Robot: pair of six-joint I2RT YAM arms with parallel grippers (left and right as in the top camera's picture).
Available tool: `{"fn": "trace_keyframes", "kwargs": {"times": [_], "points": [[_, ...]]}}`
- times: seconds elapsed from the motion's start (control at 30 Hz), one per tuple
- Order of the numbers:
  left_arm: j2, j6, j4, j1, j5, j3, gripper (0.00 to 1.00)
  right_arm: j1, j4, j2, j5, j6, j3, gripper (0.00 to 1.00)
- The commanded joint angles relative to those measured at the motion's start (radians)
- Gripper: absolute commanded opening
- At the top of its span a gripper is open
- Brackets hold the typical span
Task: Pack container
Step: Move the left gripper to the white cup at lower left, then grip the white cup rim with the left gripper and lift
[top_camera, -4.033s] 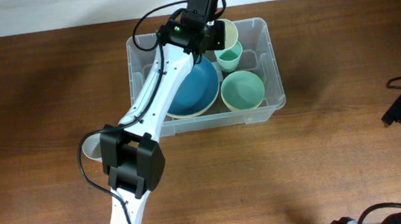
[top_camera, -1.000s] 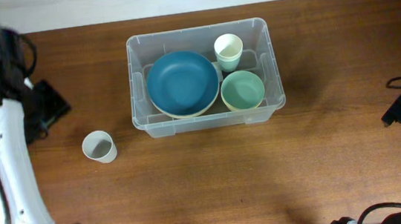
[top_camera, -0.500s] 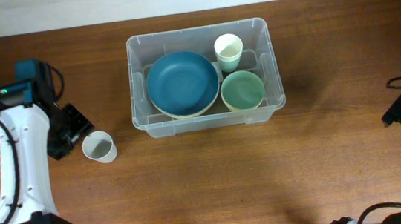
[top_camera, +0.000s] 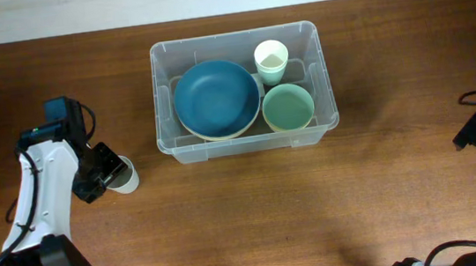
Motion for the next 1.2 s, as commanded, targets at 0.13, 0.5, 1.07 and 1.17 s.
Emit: {"fn": "trace_keyframes", "kwargs": {"times": [0.13,0.5,1.07,1.17], "points": [[0.013,-0.051,0.06,0.003,0.013,-0.061,0.58,-0.006,0.0,0.001,-0.003,-0.003,-0.004,0.99],[0.013,-0.051,0.093,0.003,0.012,-0.088,0.58,-0.006,0.0,0.001,-0.003,-0.003,-0.004,0.99],[0.013,-0.051,0.111,0.003,0.016,-0.091,0.02,-0.006,0.0,0.001,-0.003,-0.003,-0.004,0.99],[0.013,-0.05,0.158,0.003,0.013,-0.09,0.01,-0.006,0.0,0.001,-0.003,-0.003,-0.004,0.99]]}}
